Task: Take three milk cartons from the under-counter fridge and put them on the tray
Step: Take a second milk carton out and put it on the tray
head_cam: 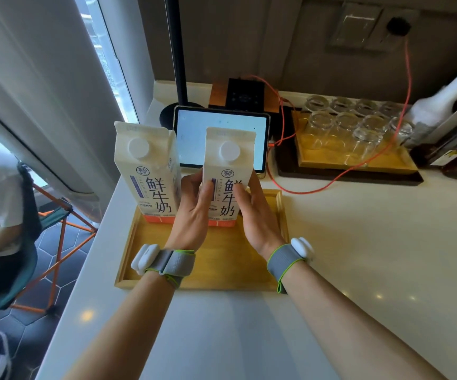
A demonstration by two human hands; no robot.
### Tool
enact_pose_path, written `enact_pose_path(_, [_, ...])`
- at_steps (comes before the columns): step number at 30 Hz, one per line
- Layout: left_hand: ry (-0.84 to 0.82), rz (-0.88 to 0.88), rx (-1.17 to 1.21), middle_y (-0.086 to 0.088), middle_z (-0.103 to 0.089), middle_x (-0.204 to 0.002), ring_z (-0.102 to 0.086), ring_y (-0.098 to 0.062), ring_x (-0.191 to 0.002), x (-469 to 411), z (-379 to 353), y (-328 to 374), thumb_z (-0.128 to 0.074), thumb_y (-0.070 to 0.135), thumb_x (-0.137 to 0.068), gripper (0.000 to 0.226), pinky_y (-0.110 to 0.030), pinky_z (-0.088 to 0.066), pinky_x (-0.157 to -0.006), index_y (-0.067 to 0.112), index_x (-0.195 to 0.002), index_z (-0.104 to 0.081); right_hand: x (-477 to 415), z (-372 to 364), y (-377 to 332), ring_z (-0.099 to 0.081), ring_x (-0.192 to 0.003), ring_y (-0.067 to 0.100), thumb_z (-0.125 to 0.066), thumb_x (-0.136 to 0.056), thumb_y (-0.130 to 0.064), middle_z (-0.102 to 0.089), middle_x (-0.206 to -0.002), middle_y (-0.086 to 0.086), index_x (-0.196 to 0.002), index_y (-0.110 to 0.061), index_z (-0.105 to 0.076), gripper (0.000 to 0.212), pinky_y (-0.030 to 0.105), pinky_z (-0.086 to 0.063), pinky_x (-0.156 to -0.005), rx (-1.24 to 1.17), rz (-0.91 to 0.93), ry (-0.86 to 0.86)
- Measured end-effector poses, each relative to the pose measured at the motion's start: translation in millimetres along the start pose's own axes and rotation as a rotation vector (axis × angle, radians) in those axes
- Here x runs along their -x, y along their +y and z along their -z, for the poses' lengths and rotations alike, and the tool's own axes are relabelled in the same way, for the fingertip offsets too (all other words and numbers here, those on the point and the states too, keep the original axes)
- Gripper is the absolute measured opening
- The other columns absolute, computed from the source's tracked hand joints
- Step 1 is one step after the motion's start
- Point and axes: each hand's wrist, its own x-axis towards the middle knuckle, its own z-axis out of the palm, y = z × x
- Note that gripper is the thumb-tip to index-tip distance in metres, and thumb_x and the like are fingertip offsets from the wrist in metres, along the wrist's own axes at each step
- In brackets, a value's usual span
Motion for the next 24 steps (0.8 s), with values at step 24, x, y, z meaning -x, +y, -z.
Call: enact_pose_path(24, [-0.068,0.097,0.132,0.0,-0.057,-0.131,-0.058,0.001,-0.119,20.6,2.3,3.6,-0.046,0.027,-0.102,0.045,-0.018,-0.052,-0.092,0.006,-0.141,-0.037,30.6,11.8,-14.6,-0.041,-0.138,-0.009,-0.044,-0.093,-0.062,-0.042,-0.154,-0.023,-0.157,-0.04,-0.023,0.071,0.036,-0.037,-0.119,0.074,-0.065,-0.008])
